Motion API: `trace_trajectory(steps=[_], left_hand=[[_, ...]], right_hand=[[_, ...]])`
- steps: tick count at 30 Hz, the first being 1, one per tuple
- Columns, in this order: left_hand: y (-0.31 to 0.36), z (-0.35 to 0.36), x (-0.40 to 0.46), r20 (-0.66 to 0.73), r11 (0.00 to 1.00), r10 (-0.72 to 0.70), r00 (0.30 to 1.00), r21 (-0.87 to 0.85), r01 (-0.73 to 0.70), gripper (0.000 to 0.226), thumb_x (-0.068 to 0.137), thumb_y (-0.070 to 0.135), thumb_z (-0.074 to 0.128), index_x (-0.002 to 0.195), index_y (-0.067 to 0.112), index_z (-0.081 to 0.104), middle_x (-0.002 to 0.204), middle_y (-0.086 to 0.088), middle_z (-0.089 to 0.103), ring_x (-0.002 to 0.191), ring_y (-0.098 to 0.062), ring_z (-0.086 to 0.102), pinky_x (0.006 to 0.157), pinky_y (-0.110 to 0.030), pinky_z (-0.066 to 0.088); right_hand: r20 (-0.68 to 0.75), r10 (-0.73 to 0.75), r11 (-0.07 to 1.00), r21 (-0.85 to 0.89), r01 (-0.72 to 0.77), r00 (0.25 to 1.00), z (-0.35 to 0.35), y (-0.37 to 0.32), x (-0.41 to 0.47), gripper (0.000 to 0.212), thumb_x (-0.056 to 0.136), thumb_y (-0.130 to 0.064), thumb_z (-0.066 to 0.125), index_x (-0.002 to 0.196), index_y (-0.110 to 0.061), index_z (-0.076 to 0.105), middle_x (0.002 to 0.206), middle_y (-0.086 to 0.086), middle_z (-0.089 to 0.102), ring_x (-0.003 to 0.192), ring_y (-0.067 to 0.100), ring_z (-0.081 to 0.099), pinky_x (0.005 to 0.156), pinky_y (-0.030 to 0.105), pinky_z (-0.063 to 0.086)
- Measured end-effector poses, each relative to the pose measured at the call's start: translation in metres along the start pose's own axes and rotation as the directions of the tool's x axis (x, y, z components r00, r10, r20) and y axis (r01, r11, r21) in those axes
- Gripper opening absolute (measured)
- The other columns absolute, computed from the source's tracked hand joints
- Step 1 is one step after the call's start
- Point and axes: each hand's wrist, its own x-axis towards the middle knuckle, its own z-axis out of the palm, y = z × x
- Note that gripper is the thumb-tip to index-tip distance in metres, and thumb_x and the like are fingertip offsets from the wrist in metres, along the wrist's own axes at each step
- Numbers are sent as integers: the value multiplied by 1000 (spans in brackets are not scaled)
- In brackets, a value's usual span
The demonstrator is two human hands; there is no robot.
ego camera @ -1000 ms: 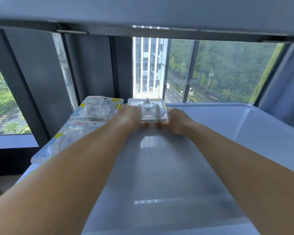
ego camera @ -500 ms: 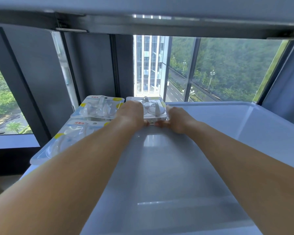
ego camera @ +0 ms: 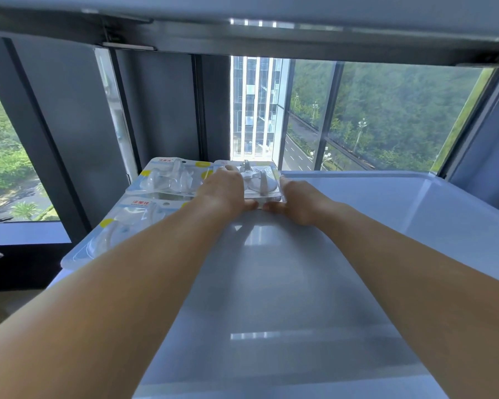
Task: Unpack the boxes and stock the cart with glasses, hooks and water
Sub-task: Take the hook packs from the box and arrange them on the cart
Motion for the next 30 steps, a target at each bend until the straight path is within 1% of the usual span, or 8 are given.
trace_trajectory(steps=[5,12,17,20,23,25,27,30], left_hand=[[-1,3,-3,2,1000,1,1000,-26,-1,89,84,51,62,141,-6,23,136,-18,42,122,-29,47,92,-31,42],[-1,-1,-4,23,999,-1,1000,-43,2,73,90,40,58,139,-3,25,138,-18,40,124,-30,46,92,-33,41],[-5,-5,-9,31,999,24,999,-44,-23,65,91,35,59,138,2,29,138,-16,41,123,-29,46,91,-33,40],[-4,-7,-19,21,998,43,999,-44,-42,63,89,35,61,135,2,32,136,-16,43,121,-30,46,91,-33,41],[-3,-16,-37,54,997,40,998,-62,-37,62,88,36,62,132,2,35,132,-16,45,119,-29,48,90,-32,41],[-4,-30,-55,60,998,32,998,-54,-28,61,88,35,61,132,1,36,133,-15,44,123,-28,42,98,-32,36],[-4,-49,-79,76,999,26,997,-43,-23,61,89,33,57,136,2,34,138,-15,42,131,-27,33,106,-31,28],[-2,-79,-129,247,999,44,968,-16,-41,60,92,31,50,141,3,29,145,-14,35,139,-27,23,109,-33,22]], right_hand=[[-77,73,995,-66,-79,994,4,-5,-6,90,89,-53,53,146,5,14,130,24,50,120,35,46,84,34,40],[-81,81,997,6,-80,993,9,-5,-10,94,91,-51,50,149,-9,-10,130,26,48,117,37,49,88,37,42],[-48,98,995,3,-98,994,7,-4,-11,93,91,-52,49,150,-11,-10,132,23,47,117,36,49,89,38,43],[-83,129,988,-72,-135,988,2,-10,-21,84,91,-50,50,149,-6,8,129,19,50,119,33,46,82,35,43],[-184,86,981,-154,-116,979,-14,-29,-48,42,89,-29,49,122,-4,45,119,12,54,117,29,44,77,33,38],[-265,-47,969,-245,-20,963,-27,-49,-73,35,81,-19,57,112,-3,55,111,11,58,109,30,50,75,32,42],[-326,-184,954,-285,89,927,-34,-70,-98,36,53,-16,78,84,-2,68,83,12,66,79,30,64,56,28,48],[-155,-205,960,-222,168,966,-49,-111,-147,32,31,-15,83,54,-9,61,54,5,57,51,25,59,40,20,40]])
